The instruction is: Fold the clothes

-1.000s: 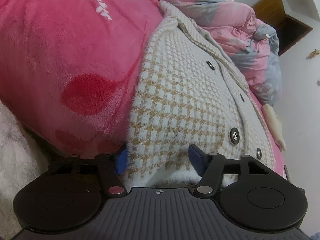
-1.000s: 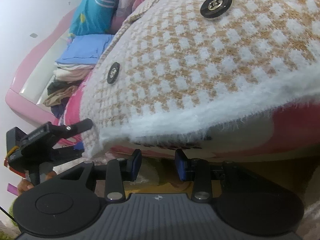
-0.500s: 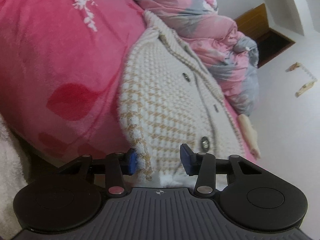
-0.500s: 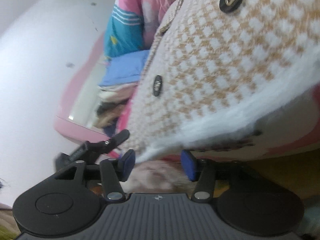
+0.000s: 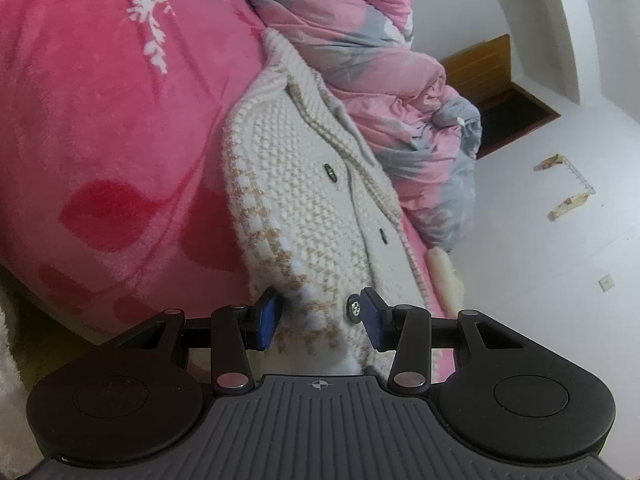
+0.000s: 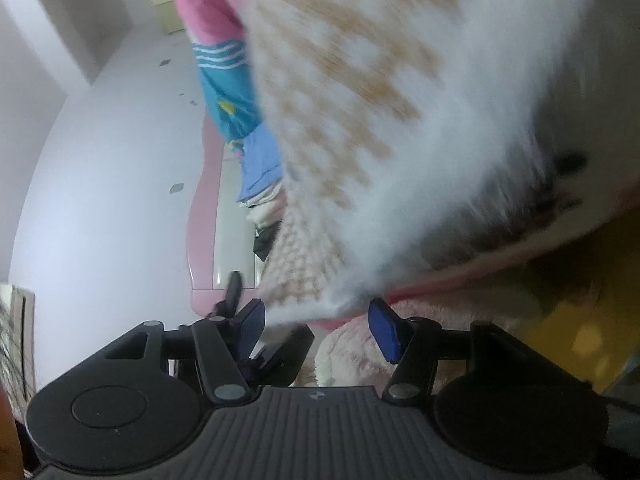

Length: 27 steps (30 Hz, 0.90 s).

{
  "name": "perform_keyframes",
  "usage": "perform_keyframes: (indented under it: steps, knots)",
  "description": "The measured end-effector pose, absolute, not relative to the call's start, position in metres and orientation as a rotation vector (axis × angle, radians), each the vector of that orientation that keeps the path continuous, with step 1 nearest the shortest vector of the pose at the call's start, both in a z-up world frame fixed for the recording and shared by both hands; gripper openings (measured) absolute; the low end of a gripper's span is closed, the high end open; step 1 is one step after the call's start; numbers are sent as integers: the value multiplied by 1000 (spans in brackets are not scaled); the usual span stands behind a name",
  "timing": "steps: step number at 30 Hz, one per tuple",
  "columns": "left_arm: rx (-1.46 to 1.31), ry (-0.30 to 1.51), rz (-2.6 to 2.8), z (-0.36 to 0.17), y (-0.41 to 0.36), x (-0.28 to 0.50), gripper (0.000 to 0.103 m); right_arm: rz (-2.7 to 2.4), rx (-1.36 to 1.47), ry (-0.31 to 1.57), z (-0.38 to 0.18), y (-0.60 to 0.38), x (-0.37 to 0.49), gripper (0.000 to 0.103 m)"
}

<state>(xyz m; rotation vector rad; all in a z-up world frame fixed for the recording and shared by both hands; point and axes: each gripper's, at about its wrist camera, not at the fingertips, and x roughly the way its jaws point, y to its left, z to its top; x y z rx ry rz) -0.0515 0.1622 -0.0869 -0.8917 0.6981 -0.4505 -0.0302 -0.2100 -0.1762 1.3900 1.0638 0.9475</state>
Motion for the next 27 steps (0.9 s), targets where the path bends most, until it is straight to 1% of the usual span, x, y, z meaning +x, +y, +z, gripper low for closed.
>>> perform_keyframes:
  steps: [9,14,17,18,20,22,23,25,27]
  knots:
    - [-906,683,-479,-88,164,-53,43,950,1663,1150,-206,-176,-22,63]
    - [-926,675,-491,-90,167,-53,43,896,1830,1160,-221,-165,-22,63]
    - [-921,676,-496,-90,168,-52,43,860,1884,1126,-224,-167,-23,61]
    - [-919,677,-497,-90,168,-52,43,852,1888,1119,-224,-171,-27,56]
    - [-921,678,-497,-91,170,-52,43,842,1897,1112,-225,-174,-30,51]
    - [-924,677,-498,-92,171,-53,43,833,1905,1113,-226,-174,-31,40]
    - [-923,676,-498,-92,171,-53,44,832,1903,1113,-226,-174,-31,37]
    - [-923,675,-496,-93,172,-53,44,836,1887,1106,-223,-174,-30,22]
    - [-926,676,-493,-93,172,-53,49,844,1866,1095,-219,-175,-29,17]
